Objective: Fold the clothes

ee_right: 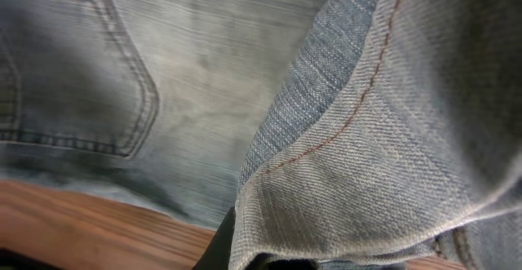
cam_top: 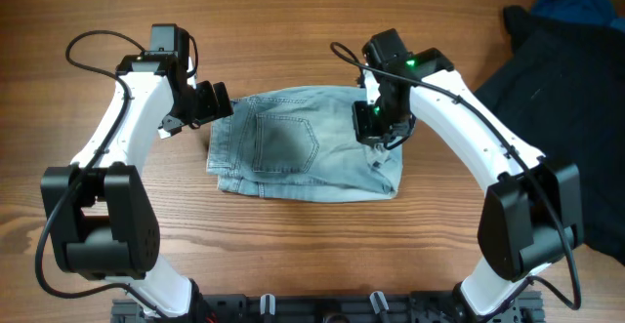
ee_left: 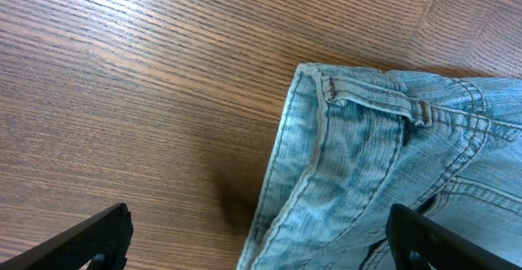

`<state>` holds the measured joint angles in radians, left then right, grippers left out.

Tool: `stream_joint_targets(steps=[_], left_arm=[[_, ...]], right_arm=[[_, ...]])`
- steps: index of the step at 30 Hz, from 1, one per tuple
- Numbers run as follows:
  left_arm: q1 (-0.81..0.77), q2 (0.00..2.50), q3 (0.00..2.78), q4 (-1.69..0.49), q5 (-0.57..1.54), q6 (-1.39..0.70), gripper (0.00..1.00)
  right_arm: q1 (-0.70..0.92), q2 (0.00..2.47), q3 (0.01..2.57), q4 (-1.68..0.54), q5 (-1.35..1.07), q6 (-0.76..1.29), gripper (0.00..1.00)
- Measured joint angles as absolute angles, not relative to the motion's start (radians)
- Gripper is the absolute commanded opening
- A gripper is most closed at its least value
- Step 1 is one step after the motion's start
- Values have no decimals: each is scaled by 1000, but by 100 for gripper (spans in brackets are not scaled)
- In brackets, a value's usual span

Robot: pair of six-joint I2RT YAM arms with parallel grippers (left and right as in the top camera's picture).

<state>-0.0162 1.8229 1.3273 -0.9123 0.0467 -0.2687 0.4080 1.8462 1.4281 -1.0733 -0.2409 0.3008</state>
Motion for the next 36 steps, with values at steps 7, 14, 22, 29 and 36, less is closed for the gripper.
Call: stream_joint_targets(steps=[7,14,22,29,36], left_arm=[[-16,1823,1327,-912,47,-269,100],[-16,1823,1327,-920,47,-269,100],[-16,1823,1327,-920,47,-269,100],[-16,1823,1327,-920,47,-269,100],[-16,1823,1327,-920,47,-269,100]], right_arm=[[420,1846,1428,-1040,-312,329,4],[420,1846,1428,-1017,-393,363,4],[420,1846,1430,-944,-519,360,14],[444,1846,1430,-906,-583,321,34],[519,1846,1431,-881,-606,301,43]])
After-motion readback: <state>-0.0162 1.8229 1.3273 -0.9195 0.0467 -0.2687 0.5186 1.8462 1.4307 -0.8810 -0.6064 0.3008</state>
